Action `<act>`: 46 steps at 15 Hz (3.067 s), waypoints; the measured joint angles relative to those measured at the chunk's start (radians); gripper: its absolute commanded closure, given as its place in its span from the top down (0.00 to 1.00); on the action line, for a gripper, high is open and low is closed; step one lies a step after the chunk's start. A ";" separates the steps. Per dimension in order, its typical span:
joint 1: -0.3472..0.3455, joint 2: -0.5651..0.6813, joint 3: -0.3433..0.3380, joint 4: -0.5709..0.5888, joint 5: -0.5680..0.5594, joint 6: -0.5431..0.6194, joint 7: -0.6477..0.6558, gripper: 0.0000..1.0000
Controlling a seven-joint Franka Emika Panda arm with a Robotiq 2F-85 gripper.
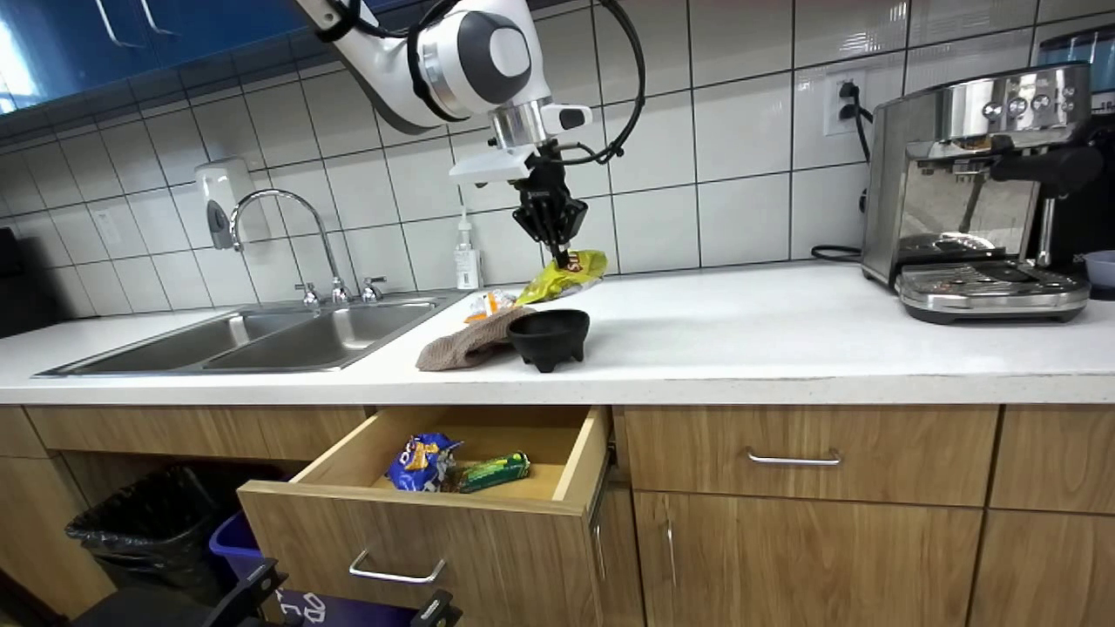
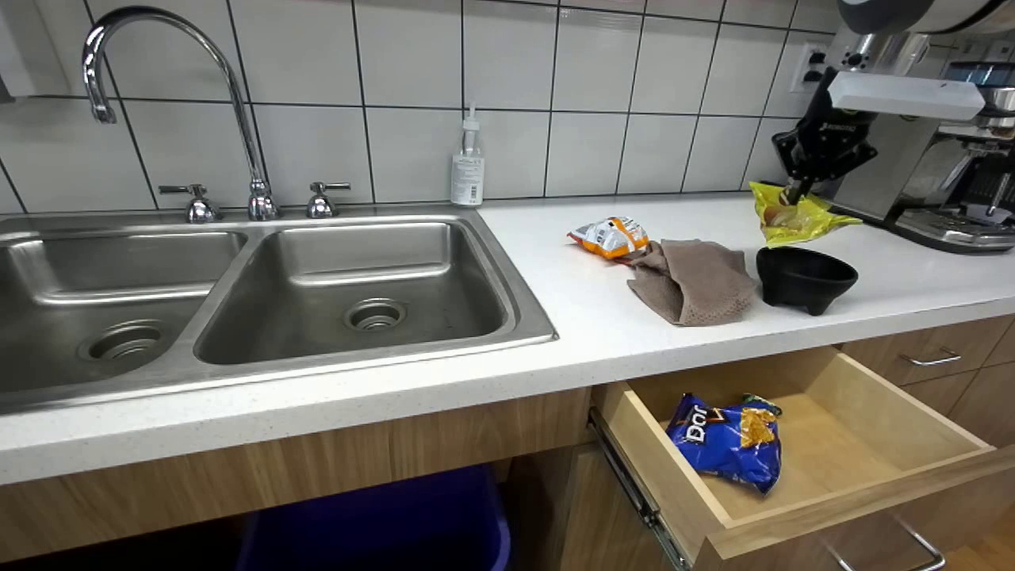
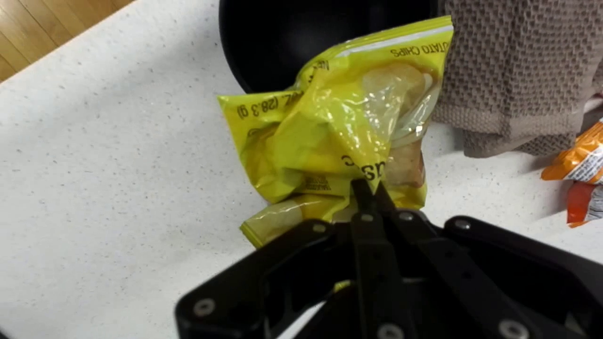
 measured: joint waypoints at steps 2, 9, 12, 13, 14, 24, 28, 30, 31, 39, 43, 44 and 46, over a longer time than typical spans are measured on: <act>0.000 -0.042 0.002 -0.047 -0.005 0.003 -0.018 0.00; 0.000 -0.186 0.007 -0.206 -0.019 0.003 -0.077 0.00; 0.000 -0.245 0.011 -0.273 -0.019 0.002 -0.104 0.00; 0.000 -0.262 0.012 -0.293 -0.019 0.002 -0.113 0.00; 0.000 -0.280 0.014 -0.314 -0.019 0.001 -0.123 0.00; 0.000 -0.422 0.022 -0.476 -0.022 -0.025 -0.208 0.00; 0.000 -0.439 0.028 -0.530 -0.028 -0.022 -0.209 0.00; 0.000 -0.440 0.032 -0.558 -0.038 -0.011 -0.207 0.00; 0.000 -0.440 0.034 -0.571 -0.040 -0.004 -0.205 0.00; 0.000 -0.433 0.042 -0.670 -0.041 0.102 -0.200 0.00; 0.000 -0.397 0.046 -0.693 -0.041 0.164 -0.175 0.00; 0.000 -0.384 0.048 -0.695 -0.041 0.177 -0.168 0.00; 0.000 -0.356 0.054 -0.696 -0.042 0.203 -0.150 0.00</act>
